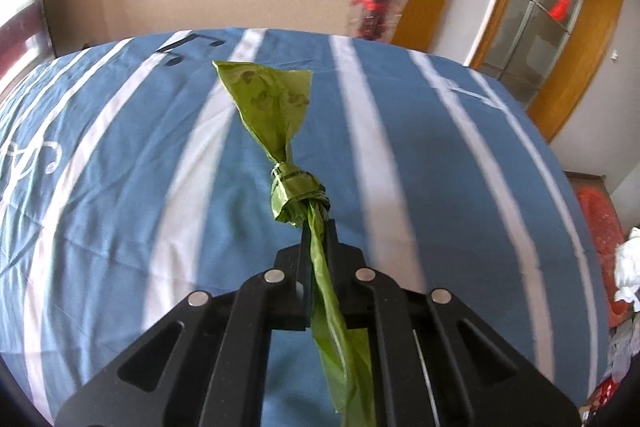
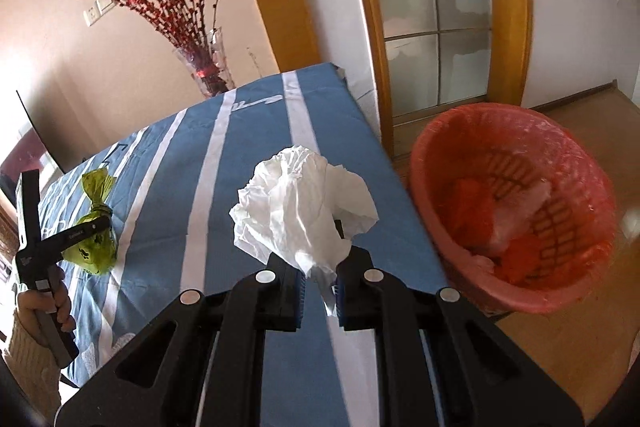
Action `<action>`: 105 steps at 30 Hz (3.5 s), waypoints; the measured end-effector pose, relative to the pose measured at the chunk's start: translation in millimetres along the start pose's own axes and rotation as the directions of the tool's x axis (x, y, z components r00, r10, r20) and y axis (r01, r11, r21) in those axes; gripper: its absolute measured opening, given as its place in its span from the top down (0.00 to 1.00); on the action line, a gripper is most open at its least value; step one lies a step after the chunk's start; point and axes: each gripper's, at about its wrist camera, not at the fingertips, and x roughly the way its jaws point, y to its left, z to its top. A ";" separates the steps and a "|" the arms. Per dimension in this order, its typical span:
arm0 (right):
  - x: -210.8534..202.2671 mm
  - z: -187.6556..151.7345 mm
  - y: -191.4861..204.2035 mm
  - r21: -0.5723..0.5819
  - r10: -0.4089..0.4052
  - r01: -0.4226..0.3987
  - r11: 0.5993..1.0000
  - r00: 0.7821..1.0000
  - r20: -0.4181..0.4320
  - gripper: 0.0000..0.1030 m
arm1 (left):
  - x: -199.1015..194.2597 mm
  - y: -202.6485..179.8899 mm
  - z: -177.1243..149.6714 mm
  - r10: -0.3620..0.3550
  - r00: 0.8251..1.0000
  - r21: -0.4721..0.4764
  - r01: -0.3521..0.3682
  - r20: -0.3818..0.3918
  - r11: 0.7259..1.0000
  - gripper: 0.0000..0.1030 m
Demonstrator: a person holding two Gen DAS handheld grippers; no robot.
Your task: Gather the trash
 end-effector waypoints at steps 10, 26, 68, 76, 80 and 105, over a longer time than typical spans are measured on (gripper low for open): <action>-26.1 -6.7 -41.4 0.063 -0.028 0.025 0.998 0.999 0.044 0.88 | -17.5 -102.3 -4.9 -0.200 0.980 0.098 0.201 -0.021 0.975 0.93; -47.8 -8.1 -133.6 0.233 -0.134 0.112 0.966 0.987 0.084 0.88 | -23.0 -279.4 -36.7 -0.405 0.904 0.293 0.427 -0.136 0.855 0.93; -128.7 -60.1 -79.3 0.121 -0.426 0.409 0.904 0.862 0.275 0.07 | -119.7 -207.4 -106.9 -0.233 0.949 0.328 0.156 0.212 0.932 0.04; -147.2 -87.8 -46.5 0.081 -0.437 0.434 0.897 0.848 0.298 0.02 | -155.2 -176.3 -138.0 -0.191 0.938 0.300 0.100 0.289 0.949 0.04; -154.2 -92.8 -38.8 0.084 -0.434 0.430 0.899 0.848 0.305 0.02 | -168.2 -167.5 -149.5 -0.189 0.928 0.286 0.095 0.321 0.953 0.04; -168.8 -123.1 -17.9 0.079 -0.429 0.425 0.902 0.854 0.296 0.02 | -201.4 -143.7 -181.5 -0.159 0.907 0.253 0.061 0.390 0.966 0.04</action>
